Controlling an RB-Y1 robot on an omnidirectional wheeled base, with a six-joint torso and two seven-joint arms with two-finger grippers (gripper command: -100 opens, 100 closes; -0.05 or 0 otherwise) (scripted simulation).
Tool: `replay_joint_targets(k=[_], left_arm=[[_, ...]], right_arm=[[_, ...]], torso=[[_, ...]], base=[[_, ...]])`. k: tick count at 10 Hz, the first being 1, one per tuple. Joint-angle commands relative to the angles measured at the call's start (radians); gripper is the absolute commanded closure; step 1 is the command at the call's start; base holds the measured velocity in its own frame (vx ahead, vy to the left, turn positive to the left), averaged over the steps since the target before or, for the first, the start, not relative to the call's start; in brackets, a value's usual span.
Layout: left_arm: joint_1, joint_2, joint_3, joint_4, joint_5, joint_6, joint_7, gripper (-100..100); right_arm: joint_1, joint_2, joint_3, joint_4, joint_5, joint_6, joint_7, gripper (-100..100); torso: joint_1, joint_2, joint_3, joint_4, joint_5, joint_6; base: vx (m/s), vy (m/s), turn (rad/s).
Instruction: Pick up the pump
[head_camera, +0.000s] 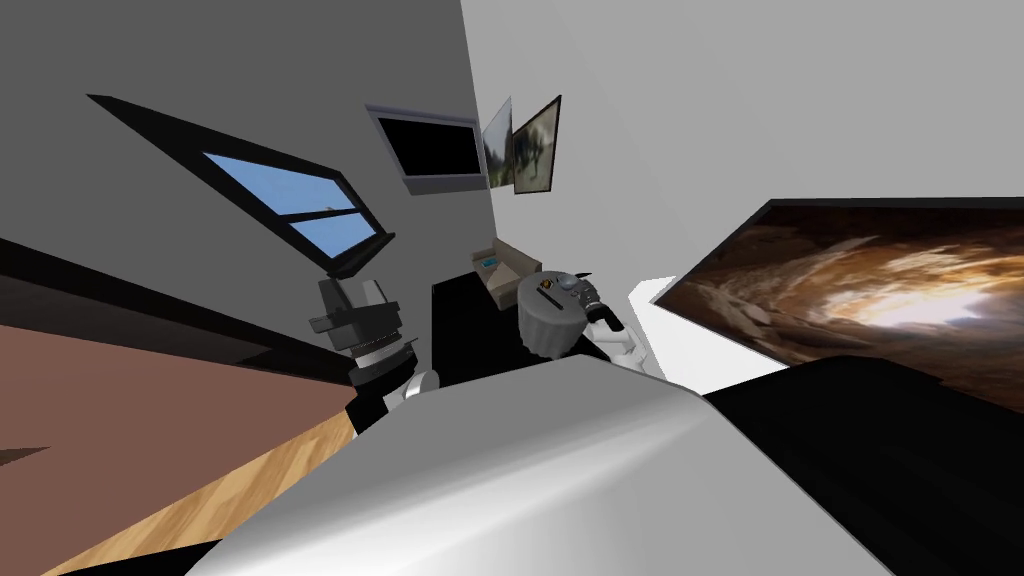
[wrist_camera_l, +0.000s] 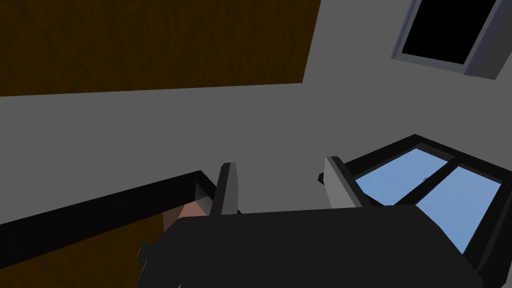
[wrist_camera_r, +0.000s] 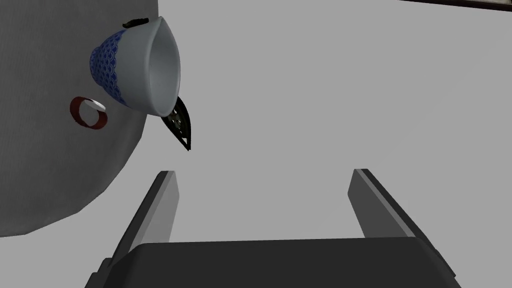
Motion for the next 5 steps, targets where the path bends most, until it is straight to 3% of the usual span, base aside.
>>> replay_joint_targets(k=[1, 2, 3, 5], left_arm=[[0.000, 0.000, 0.000, 0.000, 0.000, 0.000, 0.000, 0], [0.000, 0.000, 0.000, 0.000, 0.000, 0.000, 0.000, 0], [0.000, 0.000, 0.000, 0.000, 0.000, 0.000, 0.000, 0], [0.000, 0.000, 0.000, 0.000, 0.000, 0.000, 0.000, 0]], right_arm=[[-0.013, -0.005, -0.013, 0.026, -0.008, 0.050, -0.012, -100], [-0.013, -0.005, -0.013, 0.026, -0.008, 0.060, -0.012, -100], [-0.029, -0.019, -0.039, 0.068, -0.027, 0.096, -0.034, -100], [-0.029, -0.019, -0.039, 0.068, -0.027, 0.128, -0.034, -100]], torso=[[0.000, 0.000, 0.000, 0.000, 0.000, 0.000], [-0.001, 0.001, 0.000, 0.000, 0.000, 0.000], [-0.005, 0.003, 0.002, 0.001, -0.001, 0.000], [-0.004, 0.002, 0.001, 0.000, -0.001, 0.000]], base=[[0.079, 0.114, -0.004], [0.028, 0.048, -0.002], [0.056, 0.086, 0.022], [0.058, 0.060, -0.003]])
